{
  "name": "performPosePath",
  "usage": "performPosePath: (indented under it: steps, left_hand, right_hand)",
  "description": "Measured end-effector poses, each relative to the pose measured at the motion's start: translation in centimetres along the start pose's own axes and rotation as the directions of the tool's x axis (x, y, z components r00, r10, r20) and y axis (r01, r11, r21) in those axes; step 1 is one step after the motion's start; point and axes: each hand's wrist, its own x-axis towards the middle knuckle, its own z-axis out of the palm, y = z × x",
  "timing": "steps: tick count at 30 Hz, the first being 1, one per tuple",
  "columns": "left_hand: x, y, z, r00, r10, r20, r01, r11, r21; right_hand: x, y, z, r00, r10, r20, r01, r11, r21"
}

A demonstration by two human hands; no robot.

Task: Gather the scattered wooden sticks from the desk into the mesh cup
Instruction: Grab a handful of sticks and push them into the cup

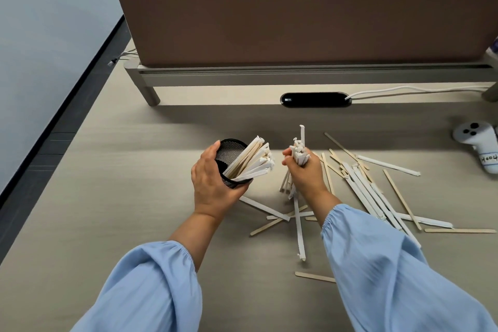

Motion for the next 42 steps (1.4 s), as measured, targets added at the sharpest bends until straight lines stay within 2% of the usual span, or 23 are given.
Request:
performPosePath:
  steps: [4, 6, 11, 15, 18, 22, 26, 28, 31, 33, 34, 35, 38, 42]
  left_hand:
    - [0.3, 0.0, 0.1, 1.0, 0.005, 0.003, -0.005, 1.0, -0.005]
    - [0.3, 0.0, 0.3, 1.0, -0.001, 0.006, 0.001, 1.0, -0.006]
    - [0.4, 0.1, 0.5, 1.0, 0.002, 0.016, -0.002, 1.0, -0.009]
    - [0.6, 0.0, 0.7, 1.0, 0.014, 0.027, -0.013, 1.0, -0.008]
    - [1.0, 0.1, 0.8, 0.999, 0.025, 0.037, -0.025, 1.0, -0.013]
    - [1.4, 0.2, 0.8, 0.999, 0.034, 0.037, -0.033, 0.999, -0.013]
    - [1.6, 0.2, 1.1, 0.997, 0.032, 0.072, -0.034, 0.999, 0.031]
    - [1.7, 0.3, 1.4, 0.994, 0.034, 0.108, -0.042, 0.996, 0.077]
    - [1.8, 0.8, 2.0, 0.988, 0.046, 0.145, -0.062, 0.992, 0.108]
    - [1.8, 1.5, 2.7, 0.984, 0.075, 0.16, -0.092, 0.991, 0.101]
    - [1.7, 1.9, 3.1, 0.983, 0.078, 0.165, -0.094, 0.992, 0.088]
    - [1.6, 2.4, 3.4, 0.983, 0.073, 0.169, -0.085, 0.994, 0.066]
    - [1.4, 4.0, 4.0, 0.985, 0.071, 0.16, -0.071, 0.997, -0.003]
    - [1.1, 5.0, 4.4, 0.986, 0.092, 0.139, -0.091, 0.996, -0.014]
  right_hand:
    - [0.8, -1.2, -0.1, 0.993, -0.065, -0.098, 0.074, 0.993, 0.088]
    - [0.9, -1.0, -0.1, 0.987, -0.083, -0.136, 0.09, 0.995, 0.048]
    - [0.9, 1.0, -0.1, 0.993, 0.062, -0.105, -0.063, 0.998, -0.002]
    - [1.3, 0.2, 0.0, 0.994, 0.004, -0.106, 0.0, 0.999, 0.04]
    - [1.3, 0.0, 0.1, 0.997, 0.01, -0.076, -0.006, 0.999, 0.051]
    - [1.7, -0.4, 0.0, 0.993, 0.034, -0.115, -0.027, 0.998, 0.063]
    - [2.5, -2.9, -1.1, 0.968, 0.079, -0.239, -0.032, 0.98, 0.194]
    - [3.0, -4.9, -2.1, 0.946, 0.145, -0.291, -0.022, 0.922, 0.388]
    - [3.7, -8.9, -3.6, 0.952, 0.171, -0.255, 0.07, 0.688, 0.722]
    - [3.7, -11.0, -3.8, 0.971, 0.154, -0.181, 0.069, 0.543, 0.837]
    - [3.4, -11.6, -3.4, 0.979, 0.148, -0.14, 0.044, 0.518, 0.854]
    - [3.1, -11.7, -2.8, 0.984, 0.143, -0.109, 0.016, 0.533, 0.846]
    - [1.9, -10.0, -1.2, 0.983, 0.15, -0.106, -0.029, 0.7, 0.714]
    - [0.9, -8.7, -1.2, 0.99, 0.071, -0.124, 0.001, 0.863, 0.505]
